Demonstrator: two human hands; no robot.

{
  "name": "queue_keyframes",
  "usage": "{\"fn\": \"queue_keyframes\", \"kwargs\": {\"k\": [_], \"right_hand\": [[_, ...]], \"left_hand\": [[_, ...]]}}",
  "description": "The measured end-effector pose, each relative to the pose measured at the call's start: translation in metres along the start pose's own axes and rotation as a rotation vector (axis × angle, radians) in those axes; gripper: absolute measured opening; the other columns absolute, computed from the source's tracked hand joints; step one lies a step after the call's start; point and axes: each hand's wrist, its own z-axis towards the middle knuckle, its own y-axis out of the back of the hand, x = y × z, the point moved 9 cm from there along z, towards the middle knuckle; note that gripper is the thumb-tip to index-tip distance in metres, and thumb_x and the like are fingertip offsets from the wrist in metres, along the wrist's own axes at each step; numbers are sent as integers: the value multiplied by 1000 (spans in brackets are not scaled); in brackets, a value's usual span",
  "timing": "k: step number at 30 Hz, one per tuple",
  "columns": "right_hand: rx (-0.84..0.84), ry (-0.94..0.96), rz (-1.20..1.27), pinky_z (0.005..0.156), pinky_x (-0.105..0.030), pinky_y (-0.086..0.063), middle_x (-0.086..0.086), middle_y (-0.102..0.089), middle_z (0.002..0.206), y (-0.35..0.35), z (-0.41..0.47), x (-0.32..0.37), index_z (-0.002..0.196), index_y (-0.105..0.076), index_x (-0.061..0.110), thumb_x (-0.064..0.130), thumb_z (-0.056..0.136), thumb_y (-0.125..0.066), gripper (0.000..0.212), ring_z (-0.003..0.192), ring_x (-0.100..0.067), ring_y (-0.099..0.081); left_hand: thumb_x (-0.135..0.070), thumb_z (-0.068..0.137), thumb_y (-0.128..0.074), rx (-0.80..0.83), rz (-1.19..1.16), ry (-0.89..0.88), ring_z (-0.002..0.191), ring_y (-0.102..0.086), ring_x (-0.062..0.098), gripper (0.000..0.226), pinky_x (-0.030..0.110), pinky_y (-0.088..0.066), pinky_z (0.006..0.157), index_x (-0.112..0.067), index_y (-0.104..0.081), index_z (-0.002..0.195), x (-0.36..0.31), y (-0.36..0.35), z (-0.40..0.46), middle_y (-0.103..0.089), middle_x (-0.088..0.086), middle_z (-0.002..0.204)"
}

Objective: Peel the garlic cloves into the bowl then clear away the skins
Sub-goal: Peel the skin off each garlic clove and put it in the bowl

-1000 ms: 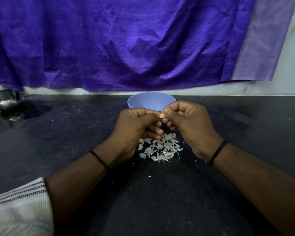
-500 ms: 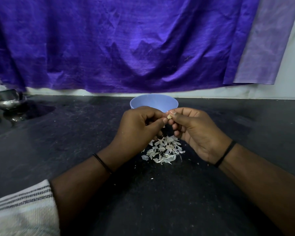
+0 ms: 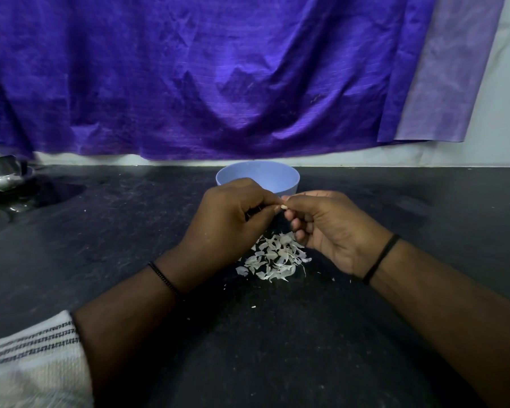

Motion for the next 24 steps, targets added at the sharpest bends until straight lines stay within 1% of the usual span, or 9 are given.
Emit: {"fn": "queue_keyframes", "kwargs": {"k": [4, 10, 13, 16, 18, 20, 24], "right_hand": [[-21, -50, -1, 45, -16, -36, 3, -58, 56, 1, -1, -3, 84, -66, 8, 10, 92, -65, 8, 48, -4, -47], [-26, -92, -1, 44, -15, -35, 4, -56, 56, -2, -3, -6, 78, -64, 10, 10, 92, -63, 14, 49, -5, -46], [-34, -71, 9, 48, -17, -36, 2, -57, 58, -5, -6, -4, 77, -65, 9, 8, 92, -64, 15, 49, -5, -47], [-33, -58, 54, 49, -17, -36, 4, -58, 56, -5, -7, -2, 79, -69, 8, 7, 93, -63, 15, 49, -4, -48], [-17, -40, 76, 50, -17, -37, 4, -59, 57, -7, -7, -1, 82, -70, 8, 9, 94, -63, 14, 51, -4, -47], [8, -14, 93, 50, -16, -39, 4, -60, 60, -9, -6, 0, 89, -70, 7, 13, 96, -63, 12, 53, -3, -49], [50, 46, 117, 52, -15, -43, 3, -64, 67, -12, -5, 4, 105, -69, 2, 15, 98, -59, 18, 57, -3, -52]], "left_hand": [[-12, 88, -71, 63, 44, -82, 75, -62, 9, 8, 35, -51, 63, -11, -76, 95, -6, -4, 1, -66, -3, 82], [-11, 89, -67, 82, 131, -147, 72, -59, 8, 9, 34, -49, 58, -12, -74, 93, -16, -5, 3, -65, -3, 84], [-8, 87, -66, 29, 120, -106, 69, -56, 6, 8, 30, -47, 58, -10, -74, 89, -15, -3, 4, -64, -2, 78], [-6, 86, -69, -27, 63, -44, 69, -57, 4, 9, 18, -44, 62, -11, -76, 88, -9, 2, 5, -66, -3, 75], [-4, 85, -70, -55, 11, 7, 66, -56, 5, 9, 14, -41, 61, -12, -76, 86, -6, 5, 5, -65, -3, 73], [-4, 85, -70, -84, -28, 54, 63, -56, 7, 9, 14, -40, 58, -11, -75, 83, -2, 6, 3, -64, -4, 71], [-15, 86, -67, -130, -70, 158, 61, -56, 13, 10, 25, -45, 56, -13, -74, 80, 9, 8, 0, -62, -4, 66]]}}
